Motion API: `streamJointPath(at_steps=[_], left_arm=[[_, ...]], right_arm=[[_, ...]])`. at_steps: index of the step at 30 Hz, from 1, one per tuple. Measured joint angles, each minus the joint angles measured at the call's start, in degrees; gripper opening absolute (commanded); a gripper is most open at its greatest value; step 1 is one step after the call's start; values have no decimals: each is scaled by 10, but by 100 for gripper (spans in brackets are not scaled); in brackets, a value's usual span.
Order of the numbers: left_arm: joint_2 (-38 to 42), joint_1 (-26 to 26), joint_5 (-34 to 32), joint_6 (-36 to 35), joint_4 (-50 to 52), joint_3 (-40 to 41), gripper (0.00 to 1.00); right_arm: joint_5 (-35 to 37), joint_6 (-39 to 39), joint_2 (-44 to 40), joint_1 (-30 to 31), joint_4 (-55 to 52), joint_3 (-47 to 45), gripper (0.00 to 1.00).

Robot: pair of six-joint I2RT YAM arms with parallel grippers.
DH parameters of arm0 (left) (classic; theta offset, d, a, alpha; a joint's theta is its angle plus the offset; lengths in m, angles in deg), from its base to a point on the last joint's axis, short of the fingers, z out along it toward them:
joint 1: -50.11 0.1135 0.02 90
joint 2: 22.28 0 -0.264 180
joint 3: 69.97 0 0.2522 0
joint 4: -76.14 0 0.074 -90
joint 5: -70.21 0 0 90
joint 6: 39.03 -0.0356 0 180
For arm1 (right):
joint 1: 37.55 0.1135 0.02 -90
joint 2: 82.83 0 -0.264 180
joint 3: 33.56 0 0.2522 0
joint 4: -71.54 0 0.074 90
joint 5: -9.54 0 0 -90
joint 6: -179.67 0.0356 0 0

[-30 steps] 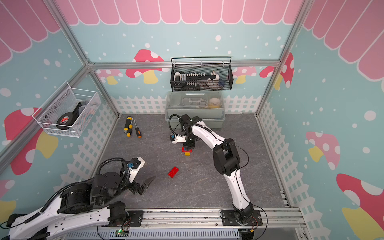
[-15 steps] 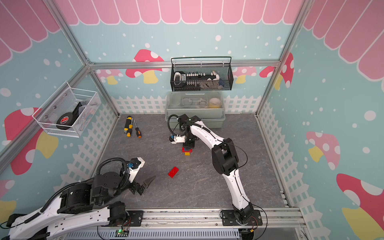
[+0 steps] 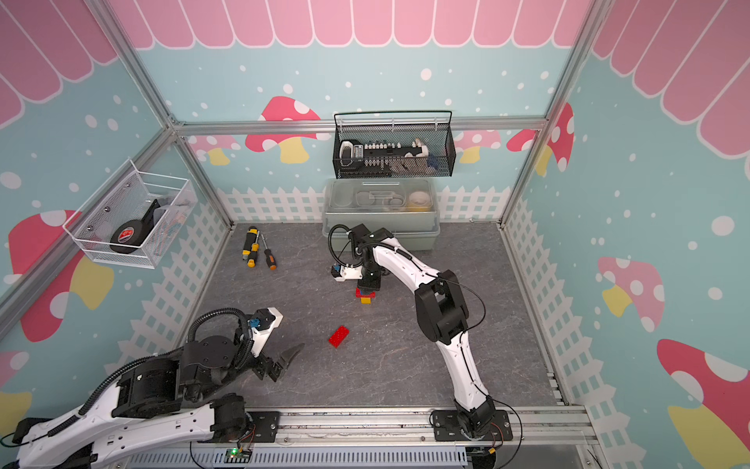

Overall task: Assemble the letter f with lego
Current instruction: Assemble the lego brick with the lego brick.

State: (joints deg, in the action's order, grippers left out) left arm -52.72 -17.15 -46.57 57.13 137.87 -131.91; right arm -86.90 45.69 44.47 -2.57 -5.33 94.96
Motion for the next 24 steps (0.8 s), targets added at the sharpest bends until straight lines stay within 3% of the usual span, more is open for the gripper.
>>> streamJointPath(at_steps=[12,24], left_arm=[[0,0,0,0,0,0,99],[0,0,0,0,0,0,99]], right_arm=[[0,3,-5,0,7,-8,35],[0,2,50,-1,-41,49,36]])
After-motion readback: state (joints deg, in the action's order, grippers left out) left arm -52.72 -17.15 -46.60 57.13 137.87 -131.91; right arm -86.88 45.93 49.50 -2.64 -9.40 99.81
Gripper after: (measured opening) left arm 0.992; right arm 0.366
